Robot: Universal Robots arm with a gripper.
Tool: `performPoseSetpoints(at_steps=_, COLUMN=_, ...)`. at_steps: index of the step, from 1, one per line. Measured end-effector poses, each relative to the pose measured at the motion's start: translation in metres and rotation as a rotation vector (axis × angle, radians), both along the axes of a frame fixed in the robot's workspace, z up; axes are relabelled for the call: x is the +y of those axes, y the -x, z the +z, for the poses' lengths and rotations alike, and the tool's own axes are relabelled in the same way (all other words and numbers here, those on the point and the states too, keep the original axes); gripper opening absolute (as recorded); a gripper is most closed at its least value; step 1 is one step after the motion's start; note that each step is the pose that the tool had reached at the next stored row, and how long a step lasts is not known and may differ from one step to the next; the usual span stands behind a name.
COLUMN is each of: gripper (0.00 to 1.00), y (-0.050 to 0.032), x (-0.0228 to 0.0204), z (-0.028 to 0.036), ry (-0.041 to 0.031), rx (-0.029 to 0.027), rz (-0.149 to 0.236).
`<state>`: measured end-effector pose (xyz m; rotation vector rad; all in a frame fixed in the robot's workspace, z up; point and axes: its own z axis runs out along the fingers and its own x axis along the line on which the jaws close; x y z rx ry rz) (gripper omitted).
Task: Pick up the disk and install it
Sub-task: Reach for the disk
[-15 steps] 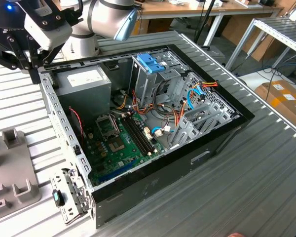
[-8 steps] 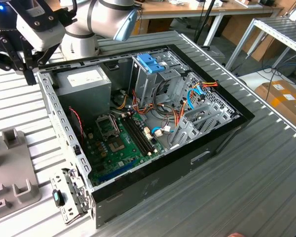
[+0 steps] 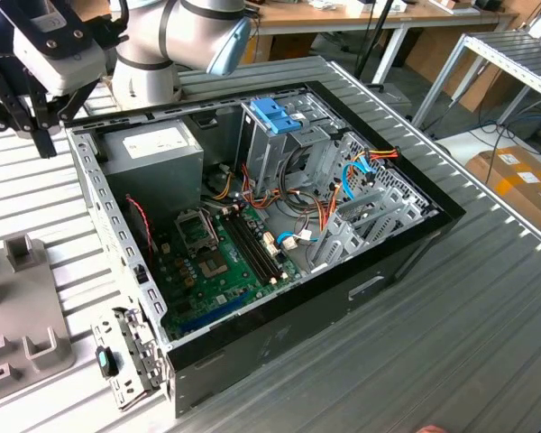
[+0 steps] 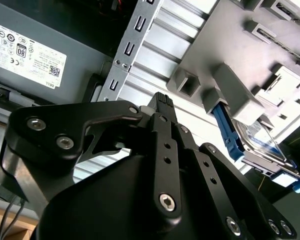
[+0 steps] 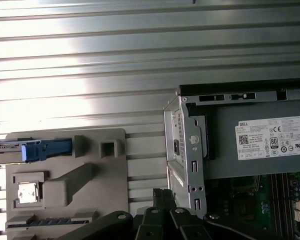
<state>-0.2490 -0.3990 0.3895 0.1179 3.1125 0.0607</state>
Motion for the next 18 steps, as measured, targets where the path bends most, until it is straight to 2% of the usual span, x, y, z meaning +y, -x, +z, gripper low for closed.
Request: performPoseSetpoints(at_steps=18, gripper=0.11, y=0.0229, x=0.0, z=-0.0003, ry=0.0, rx=0.0, rz=0.0)
